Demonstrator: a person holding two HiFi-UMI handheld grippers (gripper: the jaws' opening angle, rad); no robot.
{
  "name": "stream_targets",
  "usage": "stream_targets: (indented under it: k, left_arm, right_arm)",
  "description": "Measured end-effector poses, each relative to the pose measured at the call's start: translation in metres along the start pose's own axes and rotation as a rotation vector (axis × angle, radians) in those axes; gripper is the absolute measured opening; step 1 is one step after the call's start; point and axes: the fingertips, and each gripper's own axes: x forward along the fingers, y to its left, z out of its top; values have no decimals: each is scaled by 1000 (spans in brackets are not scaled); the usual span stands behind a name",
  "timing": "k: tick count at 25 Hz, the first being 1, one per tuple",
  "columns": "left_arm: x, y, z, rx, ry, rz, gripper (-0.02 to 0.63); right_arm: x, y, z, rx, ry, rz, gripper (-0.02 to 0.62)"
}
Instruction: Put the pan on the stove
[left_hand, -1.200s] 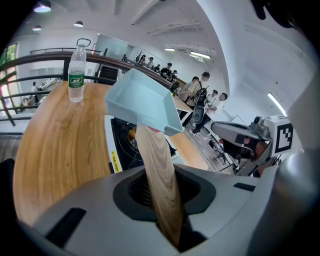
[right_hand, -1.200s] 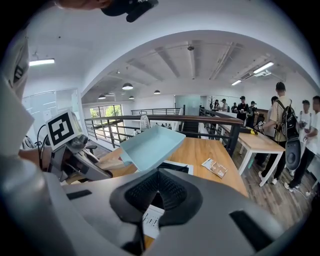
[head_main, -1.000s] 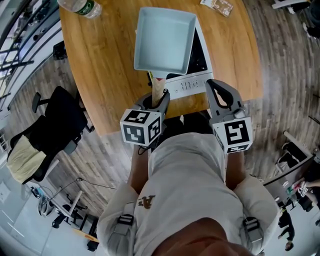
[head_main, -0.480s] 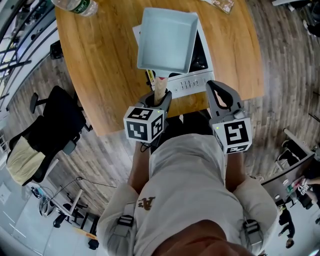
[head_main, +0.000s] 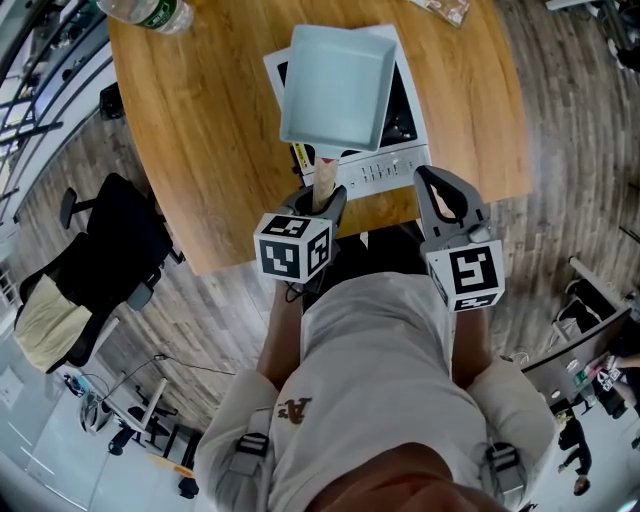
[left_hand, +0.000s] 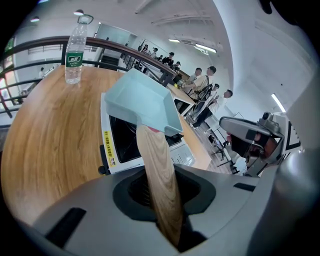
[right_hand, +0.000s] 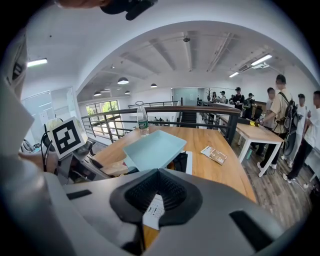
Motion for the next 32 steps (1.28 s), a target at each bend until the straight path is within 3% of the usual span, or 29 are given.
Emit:
stream_targets:
  k: [23, 32]
  left_arm:
    - [24, 1, -5, -27, 35, -17, 89]
    - [33, -7, -10, 1, 54, -20, 110]
  right_arm:
    - [8, -6, -14, 27, 36, 6, 21]
    - [8, -7, -13, 27, 30, 12, 21]
